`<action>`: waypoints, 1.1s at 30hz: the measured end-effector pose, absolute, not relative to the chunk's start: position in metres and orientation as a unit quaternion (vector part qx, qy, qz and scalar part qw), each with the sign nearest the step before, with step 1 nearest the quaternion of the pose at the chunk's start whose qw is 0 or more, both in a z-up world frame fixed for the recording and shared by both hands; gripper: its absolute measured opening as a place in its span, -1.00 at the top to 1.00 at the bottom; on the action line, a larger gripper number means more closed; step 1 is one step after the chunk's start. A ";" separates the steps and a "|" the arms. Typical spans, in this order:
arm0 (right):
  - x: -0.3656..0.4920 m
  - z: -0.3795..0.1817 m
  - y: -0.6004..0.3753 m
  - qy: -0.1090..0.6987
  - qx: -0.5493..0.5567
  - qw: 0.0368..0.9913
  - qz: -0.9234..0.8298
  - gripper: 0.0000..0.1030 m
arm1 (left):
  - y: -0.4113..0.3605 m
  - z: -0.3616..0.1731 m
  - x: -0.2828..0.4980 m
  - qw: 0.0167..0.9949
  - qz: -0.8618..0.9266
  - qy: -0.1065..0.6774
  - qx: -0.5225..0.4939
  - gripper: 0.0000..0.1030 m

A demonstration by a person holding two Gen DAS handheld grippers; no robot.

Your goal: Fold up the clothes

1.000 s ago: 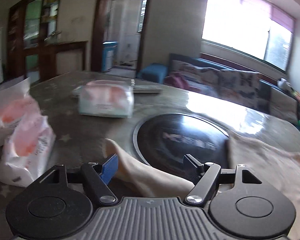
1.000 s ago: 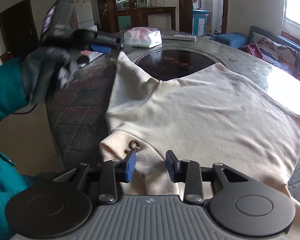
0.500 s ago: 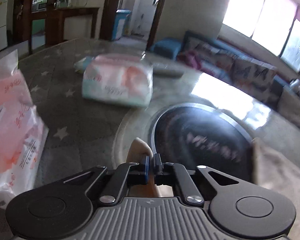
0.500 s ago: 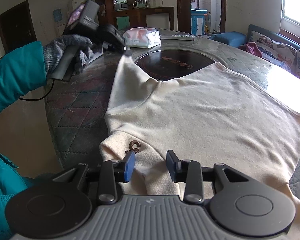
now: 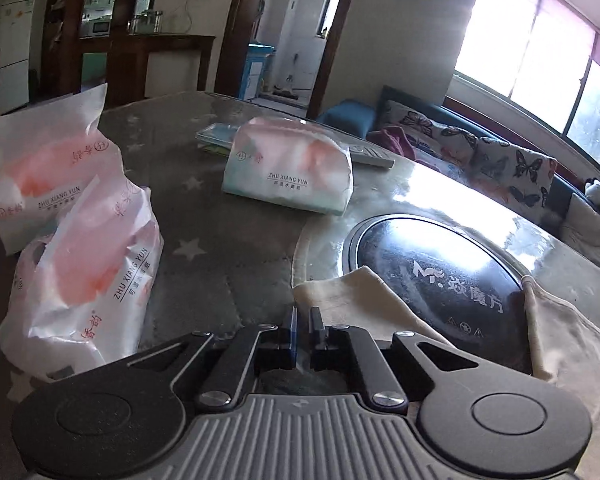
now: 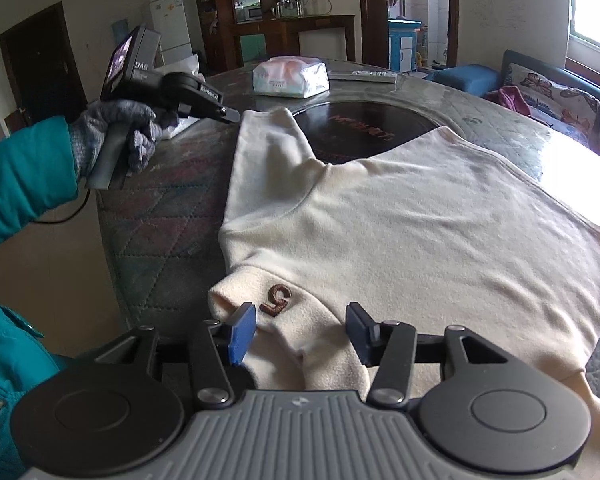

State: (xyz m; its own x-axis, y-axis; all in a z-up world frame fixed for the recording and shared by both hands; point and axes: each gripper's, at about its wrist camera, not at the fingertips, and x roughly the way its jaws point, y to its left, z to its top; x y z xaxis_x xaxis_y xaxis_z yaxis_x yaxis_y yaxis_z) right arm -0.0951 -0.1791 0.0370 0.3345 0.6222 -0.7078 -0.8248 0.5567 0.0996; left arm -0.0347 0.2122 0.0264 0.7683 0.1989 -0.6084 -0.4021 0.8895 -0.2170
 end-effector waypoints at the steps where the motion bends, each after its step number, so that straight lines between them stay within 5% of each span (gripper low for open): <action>1: -0.094 0.038 -0.180 0.361 -0.136 0.807 0.447 0.01 | 0.206 0.029 -0.035 0.928 0.155 0.297 -0.163 0.87; 26: -0.110 0.046 -0.238 0.378 -0.061 0.840 0.383 -0.06 | 0.055 0.055 -0.021 0.945 -0.083 0.309 -0.069 0.10; 33: -0.094 0.050 -0.299 0.353 -0.023 0.897 0.266 -0.36 | 0.000 0.053 -0.018 0.931 -0.166 0.322 -0.047 -0.10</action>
